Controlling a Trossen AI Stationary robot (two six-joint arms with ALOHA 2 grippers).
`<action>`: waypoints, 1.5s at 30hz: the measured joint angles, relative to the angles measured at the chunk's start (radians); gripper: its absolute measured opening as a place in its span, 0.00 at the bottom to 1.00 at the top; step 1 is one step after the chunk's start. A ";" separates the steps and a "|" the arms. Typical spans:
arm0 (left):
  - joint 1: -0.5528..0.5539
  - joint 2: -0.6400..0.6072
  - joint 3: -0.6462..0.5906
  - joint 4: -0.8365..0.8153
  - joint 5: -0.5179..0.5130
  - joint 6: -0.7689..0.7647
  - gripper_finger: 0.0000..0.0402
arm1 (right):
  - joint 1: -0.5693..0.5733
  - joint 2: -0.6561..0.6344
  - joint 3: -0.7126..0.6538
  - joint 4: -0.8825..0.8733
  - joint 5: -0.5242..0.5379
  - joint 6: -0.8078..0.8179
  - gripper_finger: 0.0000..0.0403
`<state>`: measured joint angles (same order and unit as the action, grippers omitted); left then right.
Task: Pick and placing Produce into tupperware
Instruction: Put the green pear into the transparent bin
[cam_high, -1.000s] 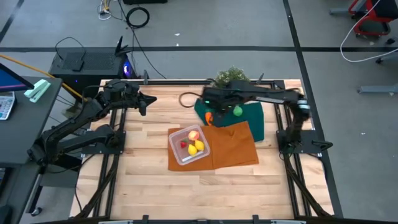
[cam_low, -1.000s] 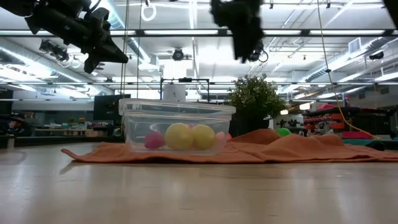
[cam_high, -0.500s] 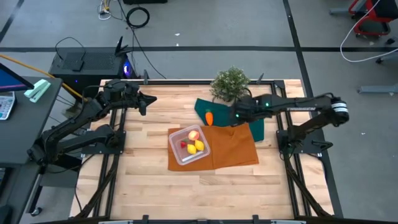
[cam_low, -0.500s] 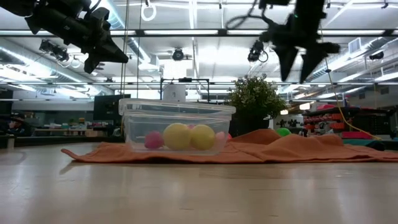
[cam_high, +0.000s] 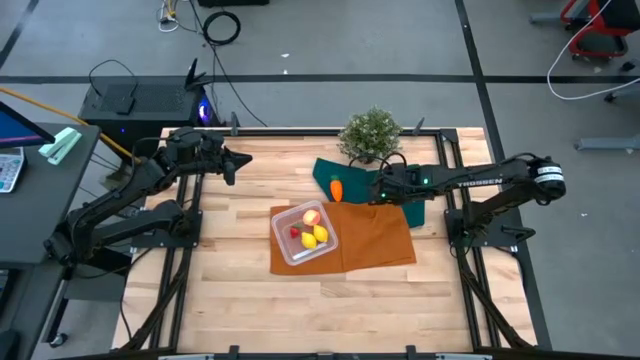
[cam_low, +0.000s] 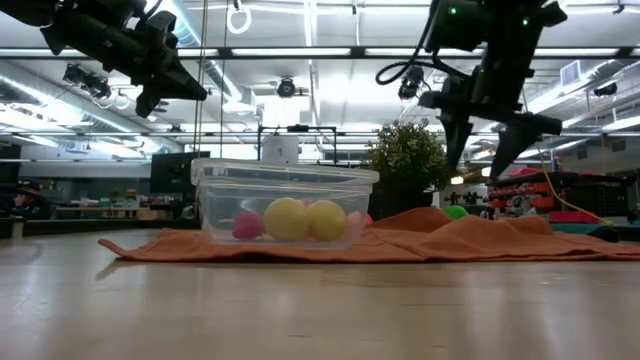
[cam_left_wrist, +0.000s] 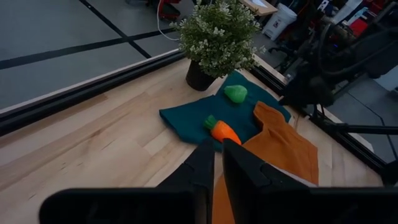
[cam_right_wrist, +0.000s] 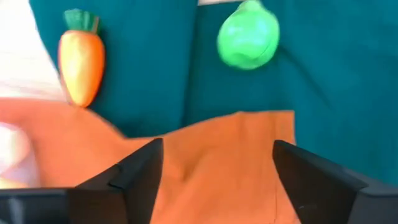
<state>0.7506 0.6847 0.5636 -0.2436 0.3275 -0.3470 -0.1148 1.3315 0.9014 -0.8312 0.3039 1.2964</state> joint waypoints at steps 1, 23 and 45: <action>0.000 0.000 0.000 0.000 0.000 0.001 0.10 | -0.001 0.003 -0.010 0.008 0.013 -0.004 0.69; 0.000 0.000 0.000 -0.001 0.000 -0.001 0.09 | -0.001 0.143 -0.094 0.203 0.295 -0.073 0.99; -0.002 0.000 0.000 -0.002 0.000 -0.008 0.09 | -0.075 0.324 -0.094 0.304 0.390 0.037 0.98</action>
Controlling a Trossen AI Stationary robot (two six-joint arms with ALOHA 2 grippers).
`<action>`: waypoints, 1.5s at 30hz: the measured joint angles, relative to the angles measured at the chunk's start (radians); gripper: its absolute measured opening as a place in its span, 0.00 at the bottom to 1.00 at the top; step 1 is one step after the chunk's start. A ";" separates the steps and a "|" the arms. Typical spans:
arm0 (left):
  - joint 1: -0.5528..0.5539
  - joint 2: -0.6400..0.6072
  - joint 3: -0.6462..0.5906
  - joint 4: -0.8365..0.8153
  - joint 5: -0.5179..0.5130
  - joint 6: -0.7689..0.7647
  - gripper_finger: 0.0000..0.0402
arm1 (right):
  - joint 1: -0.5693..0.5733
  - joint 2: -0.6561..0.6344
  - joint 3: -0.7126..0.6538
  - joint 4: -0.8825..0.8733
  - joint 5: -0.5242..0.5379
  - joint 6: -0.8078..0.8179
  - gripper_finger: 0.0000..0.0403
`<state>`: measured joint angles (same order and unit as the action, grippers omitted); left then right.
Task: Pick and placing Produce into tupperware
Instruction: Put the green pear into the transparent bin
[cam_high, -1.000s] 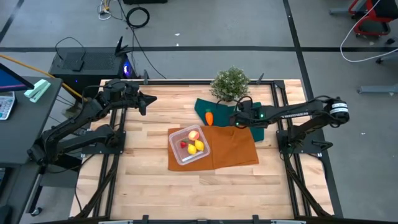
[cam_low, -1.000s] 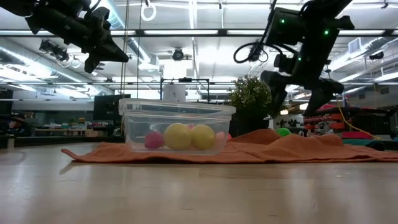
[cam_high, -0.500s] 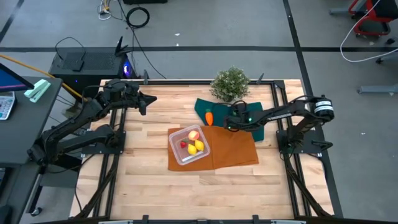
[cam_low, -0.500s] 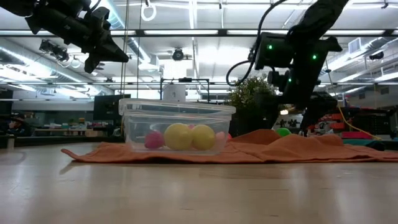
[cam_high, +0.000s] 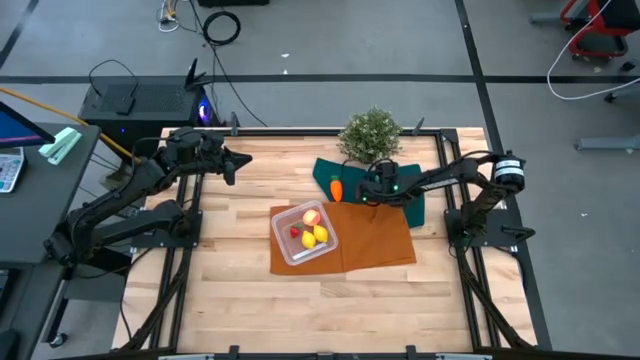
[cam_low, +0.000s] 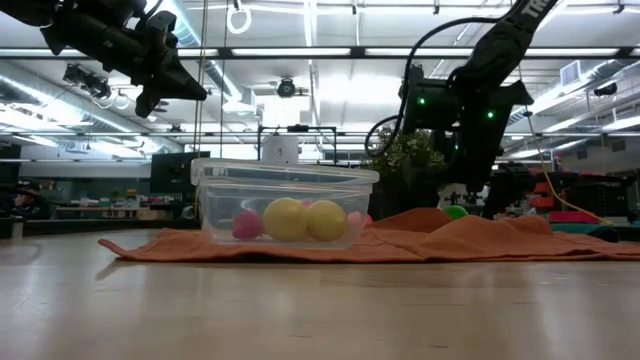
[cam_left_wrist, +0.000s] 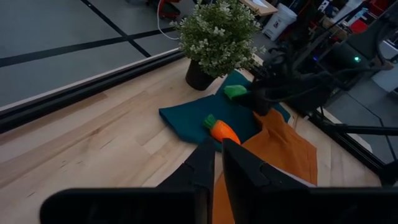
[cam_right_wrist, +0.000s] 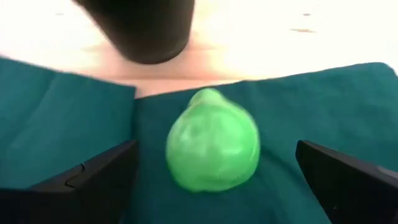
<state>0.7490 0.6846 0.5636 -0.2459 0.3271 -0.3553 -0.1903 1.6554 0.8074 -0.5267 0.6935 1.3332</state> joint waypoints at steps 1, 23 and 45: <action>0.000 0.000 0.000 0.000 0.000 0.000 0.09 | -0.006 0.000 0.000 0.000 0.003 -0.006 0.98; 0.000 0.000 0.000 0.002 0.000 -0.001 0.07 | -0.138 0.037 0.000 0.065 -0.140 -0.033 0.96; 0.000 0.000 0.000 0.010 0.000 0.000 0.06 | -0.134 0.037 0.002 0.083 -0.167 -0.089 0.71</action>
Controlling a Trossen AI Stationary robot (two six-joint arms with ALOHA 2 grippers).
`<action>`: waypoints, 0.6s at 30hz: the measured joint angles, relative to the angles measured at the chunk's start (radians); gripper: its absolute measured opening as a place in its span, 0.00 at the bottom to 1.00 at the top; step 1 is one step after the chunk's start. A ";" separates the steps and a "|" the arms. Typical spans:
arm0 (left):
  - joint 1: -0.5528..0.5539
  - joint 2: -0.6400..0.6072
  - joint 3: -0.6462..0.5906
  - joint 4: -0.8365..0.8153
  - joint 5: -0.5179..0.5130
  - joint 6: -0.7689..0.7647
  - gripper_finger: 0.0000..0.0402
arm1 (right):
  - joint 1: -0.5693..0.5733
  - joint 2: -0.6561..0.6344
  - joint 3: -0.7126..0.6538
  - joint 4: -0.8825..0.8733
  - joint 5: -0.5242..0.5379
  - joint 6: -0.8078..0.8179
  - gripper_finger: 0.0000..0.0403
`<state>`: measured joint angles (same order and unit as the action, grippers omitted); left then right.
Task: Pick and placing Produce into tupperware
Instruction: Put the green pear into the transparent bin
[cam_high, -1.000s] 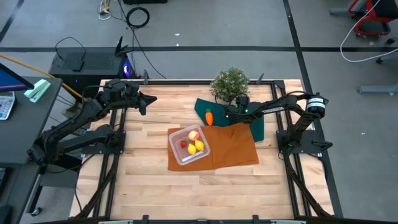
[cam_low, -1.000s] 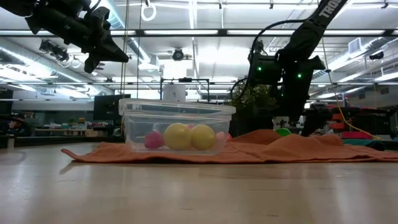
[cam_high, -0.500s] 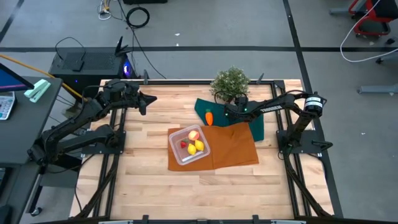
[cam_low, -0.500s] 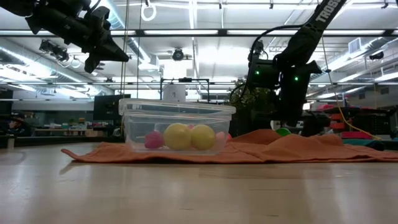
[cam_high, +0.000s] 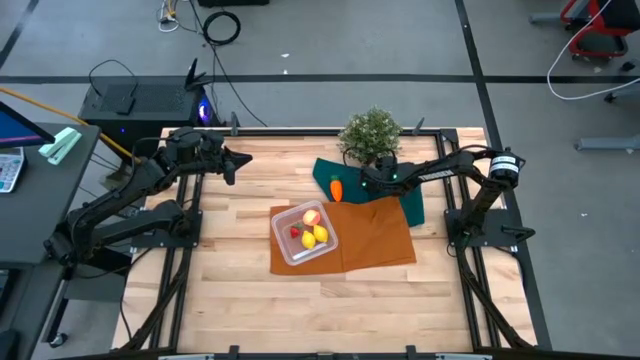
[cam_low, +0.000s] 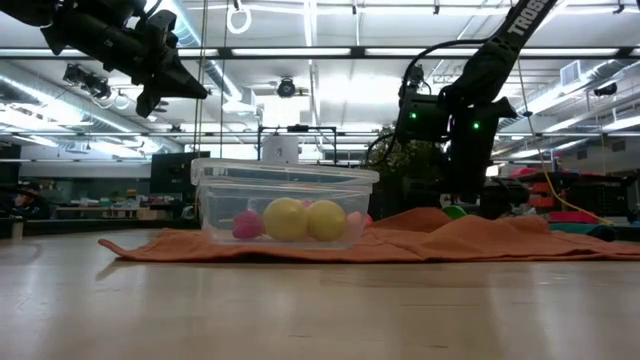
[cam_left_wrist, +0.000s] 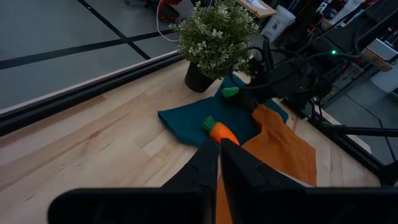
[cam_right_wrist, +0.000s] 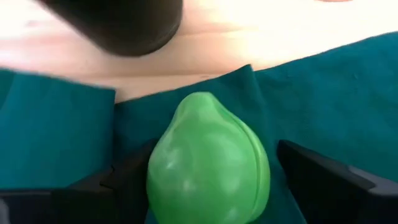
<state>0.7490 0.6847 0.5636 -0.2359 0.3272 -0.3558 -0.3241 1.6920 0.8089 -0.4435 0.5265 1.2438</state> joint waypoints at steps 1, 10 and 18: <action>0.000 0.000 0.000 0.000 0.000 0.000 0.06 | 0.000 0.000 0.000 0.000 -0.002 -0.024 0.71; 0.000 0.000 0.000 0.000 0.000 0.000 0.08 | 0.000 0.000 0.000 0.002 -0.001 -0.092 0.75; 0.000 0.000 0.000 0.000 0.000 0.000 0.05 | 0.000 0.000 0.004 -0.005 0.011 -0.121 0.79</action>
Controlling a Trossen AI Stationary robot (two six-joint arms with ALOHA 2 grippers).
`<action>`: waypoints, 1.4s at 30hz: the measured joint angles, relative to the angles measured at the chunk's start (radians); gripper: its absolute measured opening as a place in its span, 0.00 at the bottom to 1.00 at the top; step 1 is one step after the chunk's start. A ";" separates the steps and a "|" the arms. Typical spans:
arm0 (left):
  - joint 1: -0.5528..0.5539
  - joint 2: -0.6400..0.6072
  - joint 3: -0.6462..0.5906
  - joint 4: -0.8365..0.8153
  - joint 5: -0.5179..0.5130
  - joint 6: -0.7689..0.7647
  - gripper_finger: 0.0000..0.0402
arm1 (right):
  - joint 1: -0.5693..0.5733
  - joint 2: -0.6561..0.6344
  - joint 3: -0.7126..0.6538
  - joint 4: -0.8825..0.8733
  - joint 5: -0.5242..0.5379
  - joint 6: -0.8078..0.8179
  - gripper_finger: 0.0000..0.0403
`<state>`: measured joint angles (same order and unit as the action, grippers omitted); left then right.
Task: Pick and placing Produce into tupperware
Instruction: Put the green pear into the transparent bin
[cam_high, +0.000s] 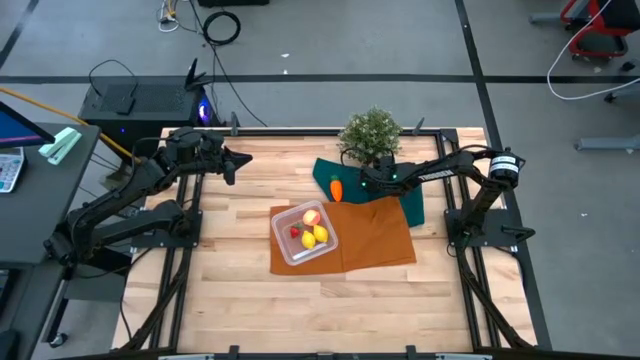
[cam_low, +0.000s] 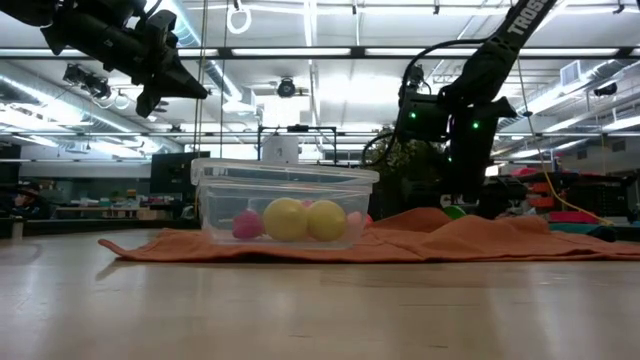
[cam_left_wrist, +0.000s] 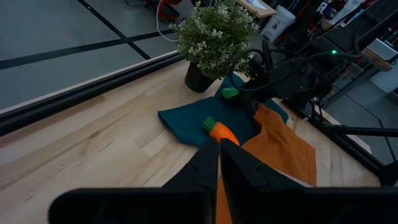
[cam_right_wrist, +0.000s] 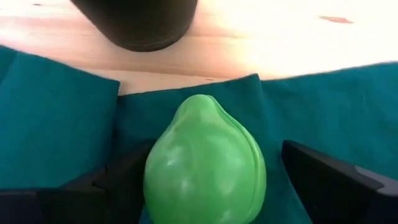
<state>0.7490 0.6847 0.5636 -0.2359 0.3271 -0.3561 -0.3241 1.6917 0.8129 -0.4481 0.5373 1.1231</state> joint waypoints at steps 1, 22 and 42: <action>0.000 0.000 0.000 0.000 0.000 0.000 0.05 | 0.000 0.000 0.005 -0.001 0.002 -0.018 0.79; 0.000 0.000 0.000 0.000 0.000 0.000 0.05 | -0.008 0.000 0.038 -0.015 -0.024 -0.073 0.73; 0.000 0.000 0.000 0.000 0.000 0.000 0.05 | -0.007 -0.002 0.038 -0.025 -0.023 -0.069 0.45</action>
<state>0.7490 0.6849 0.5632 -0.2359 0.3271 -0.3557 -0.3313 1.6897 0.8509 -0.4735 0.5146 1.0536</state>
